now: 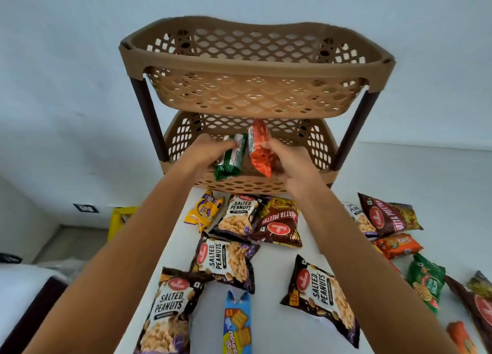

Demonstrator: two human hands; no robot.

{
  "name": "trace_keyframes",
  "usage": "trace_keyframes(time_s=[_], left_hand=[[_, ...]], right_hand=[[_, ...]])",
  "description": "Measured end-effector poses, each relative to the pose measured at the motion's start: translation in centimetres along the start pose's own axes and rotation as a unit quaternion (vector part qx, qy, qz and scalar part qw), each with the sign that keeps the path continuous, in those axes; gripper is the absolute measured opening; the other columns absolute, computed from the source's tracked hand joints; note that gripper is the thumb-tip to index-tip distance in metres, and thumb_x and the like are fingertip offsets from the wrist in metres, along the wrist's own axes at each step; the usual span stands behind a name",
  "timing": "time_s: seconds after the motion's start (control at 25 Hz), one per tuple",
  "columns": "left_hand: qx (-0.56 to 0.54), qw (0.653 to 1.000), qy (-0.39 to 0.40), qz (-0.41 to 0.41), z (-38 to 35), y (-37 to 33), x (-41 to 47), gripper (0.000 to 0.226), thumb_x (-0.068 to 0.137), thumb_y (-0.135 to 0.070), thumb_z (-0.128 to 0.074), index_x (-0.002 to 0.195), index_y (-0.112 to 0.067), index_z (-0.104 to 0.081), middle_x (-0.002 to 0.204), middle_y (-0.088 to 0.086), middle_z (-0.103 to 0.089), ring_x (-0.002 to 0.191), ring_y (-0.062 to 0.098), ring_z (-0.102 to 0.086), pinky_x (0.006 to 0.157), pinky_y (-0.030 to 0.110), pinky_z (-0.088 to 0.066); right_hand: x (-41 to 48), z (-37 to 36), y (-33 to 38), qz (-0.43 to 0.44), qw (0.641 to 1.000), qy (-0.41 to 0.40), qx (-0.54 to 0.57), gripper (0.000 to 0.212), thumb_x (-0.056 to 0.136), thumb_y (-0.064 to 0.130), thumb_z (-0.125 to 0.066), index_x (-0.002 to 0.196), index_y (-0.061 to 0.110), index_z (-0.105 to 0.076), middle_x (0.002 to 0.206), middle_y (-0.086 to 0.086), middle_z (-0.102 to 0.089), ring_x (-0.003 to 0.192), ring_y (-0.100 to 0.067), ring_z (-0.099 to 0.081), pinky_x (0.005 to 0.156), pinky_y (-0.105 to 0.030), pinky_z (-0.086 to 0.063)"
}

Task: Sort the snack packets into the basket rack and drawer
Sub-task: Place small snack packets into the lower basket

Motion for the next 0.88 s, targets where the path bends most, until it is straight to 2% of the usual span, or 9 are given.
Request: trace_keyframes(time_s=[0.08,0.16,0.24,0.32,0.44,0.52,0.68,0.76,0.88], left_hand=[[0.015,1.000,-0.009,0.002,0.8,-0.1,2.5,0.045,0.084,-0.032,-0.067,0.117,-0.004,-0.055,0.110,0.003,-0.058,0.101,0.019,-0.054,0.087,0.035,-0.046],[0.063,0.997,-0.033,-0.013,1.6,-0.2,4.9,0.041,0.085,-0.028,-0.067,0.117,-0.006,-0.054,0.098,0.001,-0.056,0.089,0.016,-0.052,0.082,0.032,-0.043],[0.127,0.990,-0.054,-0.021,2.0,0.2,7.0,0.047,0.081,-0.030,-0.071,0.118,-0.005,-0.055,0.098,-0.001,-0.059,0.090,0.016,-0.055,0.083,0.032,-0.044],[0.195,0.978,-0.070,-0.011,2.2,1.4,8.9,0.051,0.076,-0.036,-0.075,0.114,-0.006,-0.059,0.098,0.002,-0.061,0.091,0.018,-0.056,0.077,0.031,-0.045],[0.277,0.958,-0.073,0.024,1.9,3.5,10.5,0.054,0.070,-0.044,-0.077,0.108,-0.007,-0.063,0.090,0.005,-0.064,0.084,0.022,-0.062,0.070,0.032,-0.045],[0.300,0.949,-0.077,0.054,1.9,4.4,10.8,0.059,0.067,-0.045,-0.079,0.107,-0.005,-0.062,0.098,0.010,-0.066,0.092,0.028,-0.063,0.074,0.035,-0.047],[0.341,0.933,-0.083,0.078,2.1,4.8,10.7,0.055,0.071,-0.042,-0.076,0.109,-0.006,-0.059,0.104,0.010,-0.064,0.099,0.029,-0.061,0.074,0.035,-0.044],[0.350,0.929,-0.087,0.084,2.4,5.0,10.7,0.058,0.072,-0.042,-0.075,0.114,-0.006,-0.058,0.108,0.011,-0.065,0.101,0.029,-0.061,0.081,0.038,-0.047],[0.341,0.930,-0.094,0.103,3.1,5.5,10.4,0.065,0.070,-0.042,-0.078,0.119,-0.005,-0.057,0.114,0.013,-0.064,0.105,0.031,-0.059,0.090,0.042,-0.048]], right_hand=[[2.4,-0.9,0.5,0.003,1.000,-0.013,-0.005,0.040,0.079,0.011,-0.071,0.117,0.004,-0.056,0.112,-0.013,-0.067,0.082,-0.016,-0.065,0.069,-0.029,-0.055],[4.9,-1.7,0.4,0.005,0.999,-0.039,-0.030,0.054,0.079,0.011,-0.072,0.126,0.002,-0.049,0.118,-0.014,-0.064,0.082,-0.017,-0.065,0.058,-0.025,-0.053],[7.4,-2.4,-0.2,-0.007,0.995,-0.054,-0.086,0.063,0.076,0.015,-0.075,0.130,0.003,-0.045,0.120,-0.016,-0.062,0.095,-0.025,-0.065,0.072,-0.034,-0.057],[9.3,-3.4,-1.3,-0.041,0.986,-0.046,-0.157,0.062,0.076,0.016,-0.076,0.129,0.005,-0.046,0.119,-0.017,-0.061,0.102,-0.030,-0.063,0.086,-0.043,-0.055],[11.3,-4.2,-3.0,-0.085,0.963,-0.035,-0.253,0.055,0.081,0.016,-0.072,0.129,0.005,-0.046,0.119,-0.017,-0.061,0.102,-0.030,-0.062,0.088,-0.044,-0.054],[12.1,-4.4,-3.6,-0.093,0.937,-0.034,-0.334,0.053,0.083,0.021,-0.070,0.128,0.005,-0.046,0.122,-0.015,-0.060,0.103,-0.029,-0.061,0.089,-0.043,-0.053],[12.3,-5.6,-3.5,-0.056,0.859,-0.009,-0.509,0.057,0.084,0.029,-0.068,0.130,0.006,-0.046,0.127,-0.016,-0.056,0.107,-0.030,-0.059,0.091,-0.040,-0.053],[12.3,-6.3,-3.7,-0.033,0.825,0.007,-0.564,0.063,0.081,0.034,-0.071,0.132,0.005,-0.047,0.132,-0.016,-0.054,0.112,-0.031,-0.057,0.092,-0.040,-0.052],[12.3,-6.9,-3.8,-0.015,0.796,0.019,-0.605,0.069,0.080,0.039,-0.072,0.134,0.004,-0.046,0.136,-0.016,-0.052,0.119,-0.034,-0.053,0.096,-0.042,-0.049]])
Point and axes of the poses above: each hand's wrist, its own x-axis towards the middle knuckle, its own z-axis out of the back of the hand, y = z × x, the point moved 7 cm from there along x, towards the middle knuckle
